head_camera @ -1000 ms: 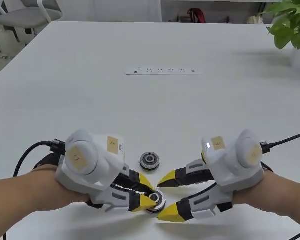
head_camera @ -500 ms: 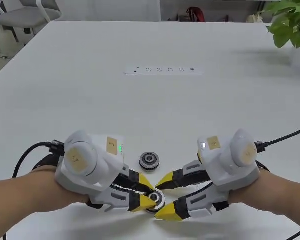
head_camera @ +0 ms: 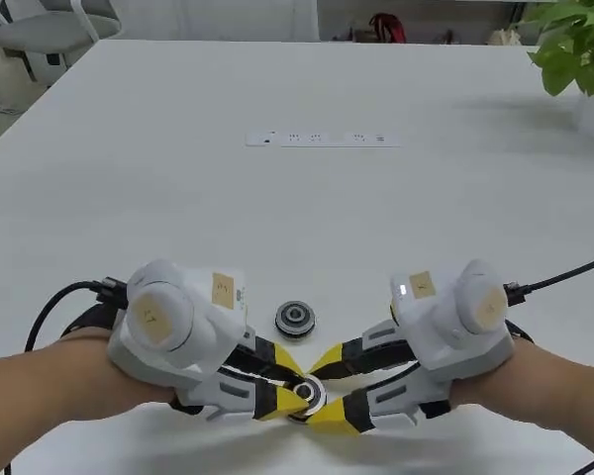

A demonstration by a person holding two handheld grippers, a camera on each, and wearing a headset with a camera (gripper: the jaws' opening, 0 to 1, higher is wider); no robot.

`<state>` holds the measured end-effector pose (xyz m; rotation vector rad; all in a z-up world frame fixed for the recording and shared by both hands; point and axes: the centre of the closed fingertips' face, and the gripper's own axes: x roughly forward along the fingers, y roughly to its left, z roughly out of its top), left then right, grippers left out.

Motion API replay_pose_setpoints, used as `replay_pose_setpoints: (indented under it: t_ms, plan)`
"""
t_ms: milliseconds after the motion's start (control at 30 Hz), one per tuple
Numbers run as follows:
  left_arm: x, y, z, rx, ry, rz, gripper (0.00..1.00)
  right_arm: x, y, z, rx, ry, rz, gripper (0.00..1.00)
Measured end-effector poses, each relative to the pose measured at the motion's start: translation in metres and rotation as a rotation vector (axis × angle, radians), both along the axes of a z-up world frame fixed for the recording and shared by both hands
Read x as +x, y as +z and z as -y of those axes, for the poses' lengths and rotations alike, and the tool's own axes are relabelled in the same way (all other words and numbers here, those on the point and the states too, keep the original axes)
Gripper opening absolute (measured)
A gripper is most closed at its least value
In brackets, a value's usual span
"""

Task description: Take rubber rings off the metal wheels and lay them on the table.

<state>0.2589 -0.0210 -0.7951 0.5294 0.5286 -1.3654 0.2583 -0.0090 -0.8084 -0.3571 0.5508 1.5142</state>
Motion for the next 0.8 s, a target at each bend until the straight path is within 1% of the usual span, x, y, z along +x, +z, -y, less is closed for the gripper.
replay_pose_setpoints:
  t_ms: [400,600,800]
  plan:
    - [0.0006,0.0002,-0.0002,-0.004,0.002,-0.004,0.12,-0.0015,0.0000,0.0029,-0.001,-0.014,-0.012,0.24]
    - [0.0003,0.0006,-0.0002,-0.003,0.006,-0.004,0.12,-0.0020,0.0000,0.0071,-0.006,-0.024,-0.019,0.22]
    - [-0.0001,0.0009,-0.0003,-0.004,0.009,-0.006,0.12,-0.0022,0.0008,0.0075,-0.010,-0.023,-0.008,0.21]
